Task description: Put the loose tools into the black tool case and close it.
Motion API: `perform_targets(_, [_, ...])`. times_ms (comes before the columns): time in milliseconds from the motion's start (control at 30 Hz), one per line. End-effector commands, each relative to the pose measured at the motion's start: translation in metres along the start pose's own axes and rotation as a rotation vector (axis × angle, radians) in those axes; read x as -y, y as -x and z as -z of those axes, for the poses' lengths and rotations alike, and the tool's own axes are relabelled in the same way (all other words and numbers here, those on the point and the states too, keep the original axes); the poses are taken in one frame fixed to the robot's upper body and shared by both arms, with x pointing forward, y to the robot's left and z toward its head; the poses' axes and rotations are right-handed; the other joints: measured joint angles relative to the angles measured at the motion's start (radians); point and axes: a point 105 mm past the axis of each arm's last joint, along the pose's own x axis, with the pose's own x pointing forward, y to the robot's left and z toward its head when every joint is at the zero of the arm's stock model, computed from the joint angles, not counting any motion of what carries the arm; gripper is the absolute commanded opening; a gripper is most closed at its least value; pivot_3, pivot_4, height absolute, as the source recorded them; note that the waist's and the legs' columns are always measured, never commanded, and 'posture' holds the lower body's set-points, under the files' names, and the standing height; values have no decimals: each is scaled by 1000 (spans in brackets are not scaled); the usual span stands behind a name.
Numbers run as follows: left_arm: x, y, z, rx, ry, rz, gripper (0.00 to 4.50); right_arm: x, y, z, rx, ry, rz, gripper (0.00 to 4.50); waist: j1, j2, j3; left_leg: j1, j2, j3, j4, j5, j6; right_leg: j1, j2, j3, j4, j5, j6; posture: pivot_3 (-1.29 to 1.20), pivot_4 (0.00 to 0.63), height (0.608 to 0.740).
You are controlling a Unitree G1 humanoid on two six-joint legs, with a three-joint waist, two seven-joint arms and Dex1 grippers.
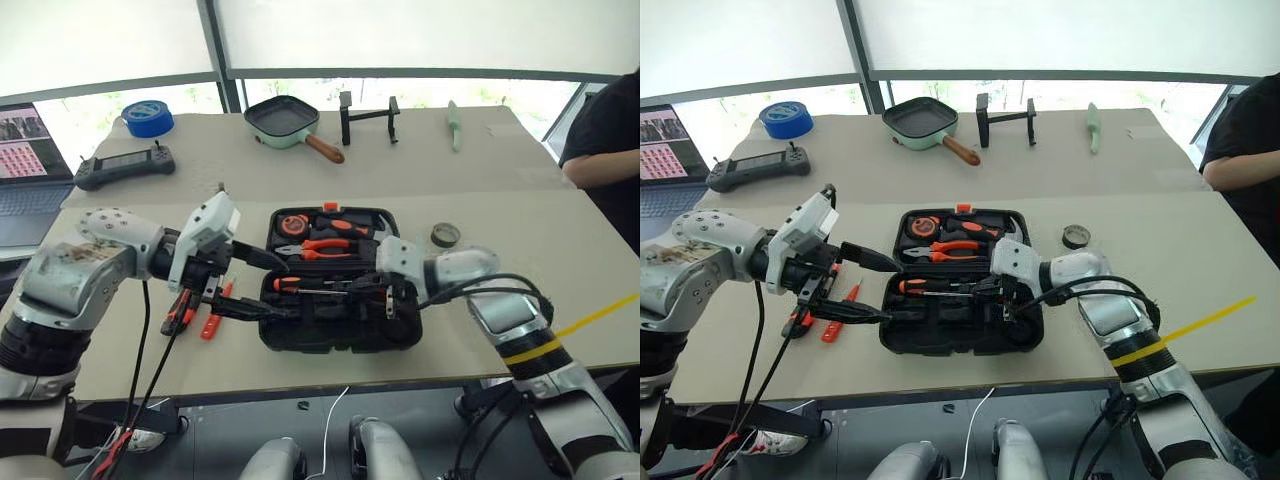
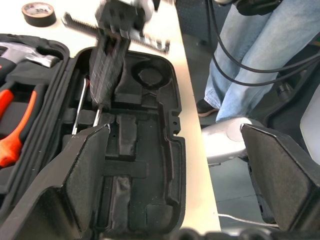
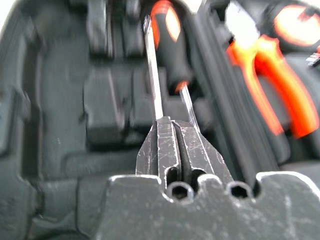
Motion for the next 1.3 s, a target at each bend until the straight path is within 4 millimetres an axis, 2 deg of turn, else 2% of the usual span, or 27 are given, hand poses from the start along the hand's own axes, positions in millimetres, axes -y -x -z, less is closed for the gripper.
perform_targets(33, [-1, 4, -7, 3, -46, -22, 4500, -10, -8, 18, -90, 20, 4, 23, -1, 0, 0, 0, 0, 0, 0, 0, 0, 0, 0, 0, 0, 0, 0, 0, 150, 740])
perform_targets(167, [-3, 8, -1, -4, -29, -56, 4500, -2, 0, 14, -75, 11, 46, 23, -1, -1, -1, 2, 0, 0, 0, 0, 0, 2, 0, 1, 0, 0, 0, 0, 150, 740])
perform_targets(233, [-5, 13, 4, -11, -18, -107, 4500, 8, 8, -3, 3, 9, 90, 23, -1, -1, -1, 3, 0, 0, 0, 0, 0, 2, 0, 1, 1, 0, 0, 0, 150, 740])
perform_targets(367, [-6, 36, 21, -6, 63, -294, 4500, 28, 37, -54, 260, -107, 153, 23, -1, 0, 0, 2, 0, 0, 0, 0, 0, 1, 0, 1, 0, 0, 0, 0, 150, 740])
perform_targets(500, [4, 70, 51, -21, 185, -540, 4500, 20, 62, -80, 374, -162, 84, 1120, -6, 0, 0, 0, 0, 0, -3, 0, 0, -3, 2, 1, 0, 0, 0, 0, 150, 740])
perform_targets(633, [43, 116, 91, -95, 305, -781, 4500, 2, 79, -101, 451, -164, -10, 2508, -8, 0, 0, 1, 1, 0, -9, 0, 0, -4, 2, 0, -1, 0, 0, 0, 150, 740])
perform_targets(700, [60, 132, 107, -146, 358, -859, 4500, -3, 81, -104, 456, -163, -26, 3247, -6, 0, 0, 2, 1, 2, -13, 0, 0, -4, 3, 0, -1, 0, 0, 0, 150, 740])
perform_targets(767, [71, 140, 118, -192, 396, -902, 4500, -8, 82, -107, 466, -165, -43, 3796, 2, 0, 0, 3, 1, 2, -13, 0, 0, -3, 3, 0, -3, 0, 0, 0, 150, 740])
perform_targets(833, [74, 141, 121, -213, 408, -917, 4500, -12, 83, -109, 473, -161, -57, 4456, 19, 0, 0, 5, 1, 1, -13, 0, 0, 1, 0, 1, -3, -1, 0, 0, 150, 740])
perform_targets(933, [65, 124, 112, -172, 434, -895, 4500, -16, 83, -111, 475, -159, -65, 4456, 34, -1, 0, 8, 0, 1, -12, -2, -1, 6, -1, 1, -3, -1, 0, 0, 150, 740])
perform_targets(1067, [44, 95, 93, -164, 491, -850, 4500, -12, 82, -109, 466, -154, -5, 4456, 36, -3, 0, 14, 0, 0, -12, -2, -1, 12, -1, 0, -1, -1, 1, 0, 150, 740])
perform_targets(1200, [26, 87, 98, -276, 633, -922, 4500, -13, 81, -108, 463, -163, 24, 4456, 21, -4, -1, 16, 0, -1, -13, -1, -1, 12, 1, 1, -1, -1, 0, 0, 150, 740])
perform_targets(1300, [18, 72, 95, -323, 631, -888, 4500, -17, 81, -106, 458, -170, 35, 4456, 1, -4, -1, 16, 0, 0, -15, 0, -1, 10, 2, 1, 1, -1, 0, 0, 150, 740])
